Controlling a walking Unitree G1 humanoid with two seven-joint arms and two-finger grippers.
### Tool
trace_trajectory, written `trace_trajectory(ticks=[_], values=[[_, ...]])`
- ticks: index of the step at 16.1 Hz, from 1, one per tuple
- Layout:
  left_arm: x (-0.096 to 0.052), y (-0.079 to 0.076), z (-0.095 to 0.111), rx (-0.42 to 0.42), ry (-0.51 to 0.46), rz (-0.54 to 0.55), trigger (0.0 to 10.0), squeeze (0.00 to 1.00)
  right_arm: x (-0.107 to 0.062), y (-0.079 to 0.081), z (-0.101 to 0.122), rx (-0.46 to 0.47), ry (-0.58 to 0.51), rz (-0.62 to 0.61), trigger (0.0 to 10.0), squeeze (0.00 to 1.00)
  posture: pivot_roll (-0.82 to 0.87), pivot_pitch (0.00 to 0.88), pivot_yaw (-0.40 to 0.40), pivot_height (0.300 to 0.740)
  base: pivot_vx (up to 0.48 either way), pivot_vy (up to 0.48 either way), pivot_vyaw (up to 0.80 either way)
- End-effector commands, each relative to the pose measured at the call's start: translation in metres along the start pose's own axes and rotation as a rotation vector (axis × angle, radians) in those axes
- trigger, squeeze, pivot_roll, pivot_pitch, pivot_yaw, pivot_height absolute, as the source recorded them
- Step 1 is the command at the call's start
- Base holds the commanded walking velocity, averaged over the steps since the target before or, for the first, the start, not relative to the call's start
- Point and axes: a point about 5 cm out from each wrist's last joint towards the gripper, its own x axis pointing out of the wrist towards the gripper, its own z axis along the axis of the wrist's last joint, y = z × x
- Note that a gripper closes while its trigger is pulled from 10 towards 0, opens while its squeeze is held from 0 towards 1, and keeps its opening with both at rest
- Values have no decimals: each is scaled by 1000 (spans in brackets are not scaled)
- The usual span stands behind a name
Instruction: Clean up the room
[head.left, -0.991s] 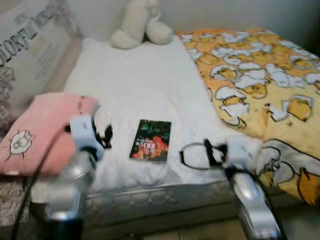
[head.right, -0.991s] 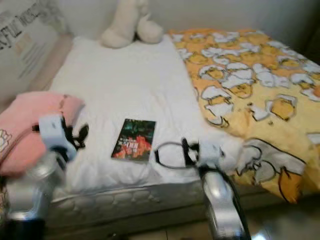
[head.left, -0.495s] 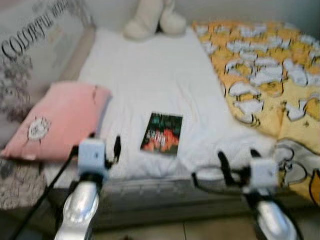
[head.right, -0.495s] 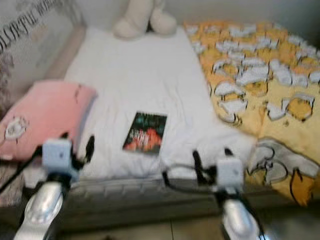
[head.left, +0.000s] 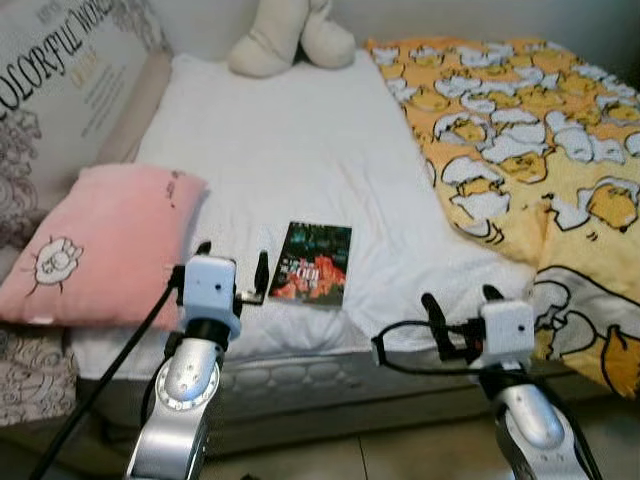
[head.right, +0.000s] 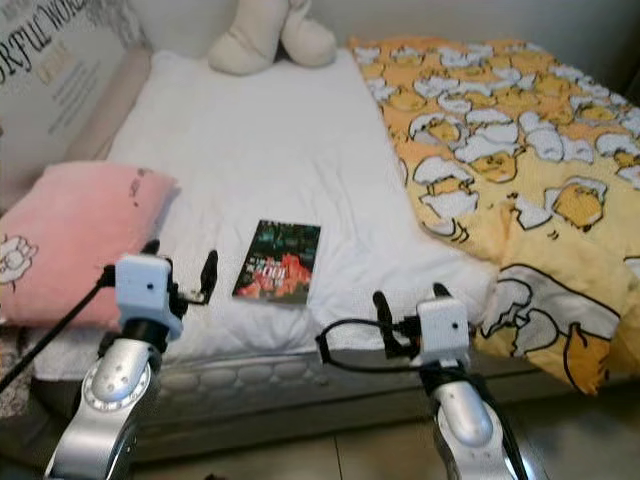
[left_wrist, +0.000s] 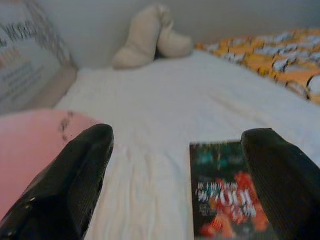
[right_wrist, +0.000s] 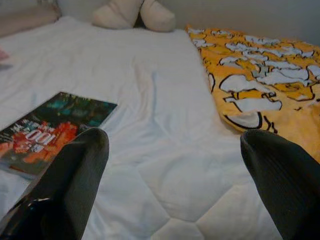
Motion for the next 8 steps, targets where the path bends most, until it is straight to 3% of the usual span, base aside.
trace_trajectory(ticks=[1,5,7,8], values=[[6,2,3,-11,-7,2,10000,0,2,-3,0,1,7,-29,10000,0,-135,0,54,740,0,0,0],[11,0,6,-56,-11,-21,10000,0,7,-1,6,-7,-21,-35,10000,0,-161,0,72,740,0,0,0],[22,2,3,-76,23,-25,10000,0,14,2,10,-15,-36,-28,10000,0,-171,0,75,740,0,0,0],[26,3,4,-100,19,-29,10000,0,16,4,10,-9,-36,-25,10000,0,-173,0,77,740,304,-368,0]])
